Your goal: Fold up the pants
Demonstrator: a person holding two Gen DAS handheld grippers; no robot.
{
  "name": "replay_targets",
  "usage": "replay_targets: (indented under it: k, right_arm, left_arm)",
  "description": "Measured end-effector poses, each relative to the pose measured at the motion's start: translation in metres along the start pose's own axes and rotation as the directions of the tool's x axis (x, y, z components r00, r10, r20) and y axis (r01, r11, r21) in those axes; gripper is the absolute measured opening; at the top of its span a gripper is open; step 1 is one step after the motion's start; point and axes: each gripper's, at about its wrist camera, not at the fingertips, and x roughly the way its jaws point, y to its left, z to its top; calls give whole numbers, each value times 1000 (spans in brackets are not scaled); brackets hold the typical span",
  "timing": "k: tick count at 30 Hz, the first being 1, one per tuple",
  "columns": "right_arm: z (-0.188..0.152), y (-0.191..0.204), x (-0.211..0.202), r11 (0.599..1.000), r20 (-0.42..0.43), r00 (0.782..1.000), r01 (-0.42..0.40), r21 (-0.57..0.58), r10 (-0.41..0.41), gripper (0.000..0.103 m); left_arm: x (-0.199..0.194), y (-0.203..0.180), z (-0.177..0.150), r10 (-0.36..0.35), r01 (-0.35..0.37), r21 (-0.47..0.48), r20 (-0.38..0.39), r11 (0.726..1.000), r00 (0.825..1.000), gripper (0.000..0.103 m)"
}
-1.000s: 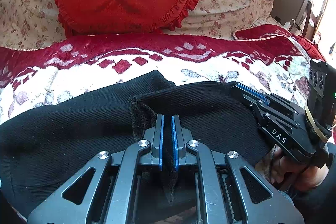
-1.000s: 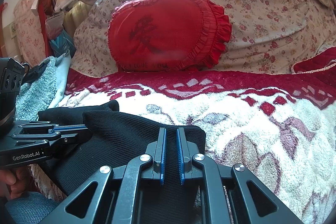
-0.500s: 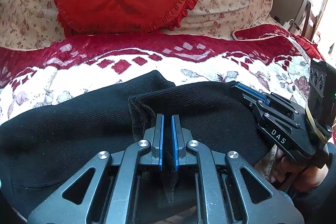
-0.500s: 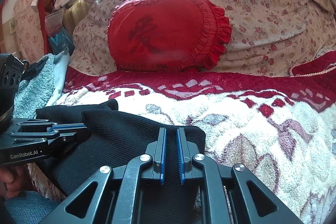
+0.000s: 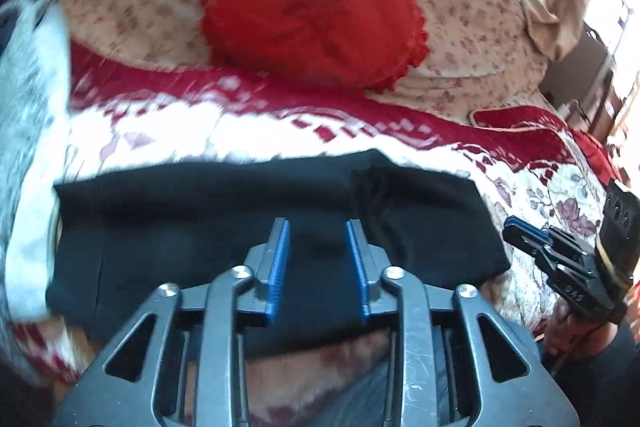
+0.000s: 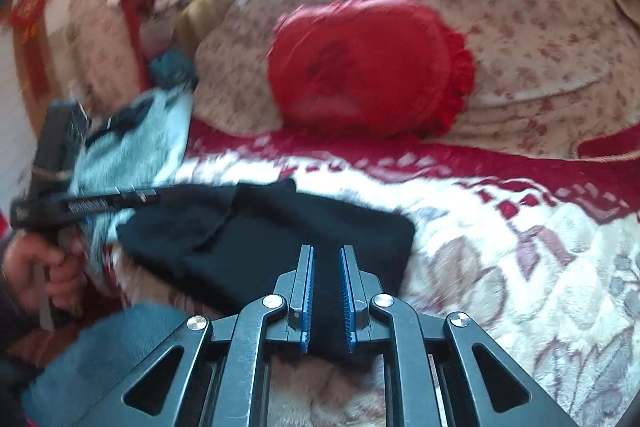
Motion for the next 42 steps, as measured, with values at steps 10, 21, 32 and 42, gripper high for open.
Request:
replay_targets:
  k: [10, 21, 32, 42]
  right_arm:
    - [-3, 9, 13, 1000, -17, 1000, -2, -10, 2, 12]
    - [-30, -80, 27, 871, -99, 913, 407, 274, -395, 12]
    - [-33, -69, 30, 868, -62, 892, 450, 209, -448, 14]
    - [-34, -66, 33, 864, -52, 884, 466, 189, -465, 15]
  left_arm:
    - [-55, 66, -63, -18, 29, -195, 58, 980, 998, 27]
    - [-36, 140, -96, -179, 224, -525, 137, 821, 974, 33]
    - [-9, 190, -114, -292, 433, -817, 338, 380, 895, 48]
    - [-20, 184, -114, -215, 285, -864, 211, 414, 953, 21]
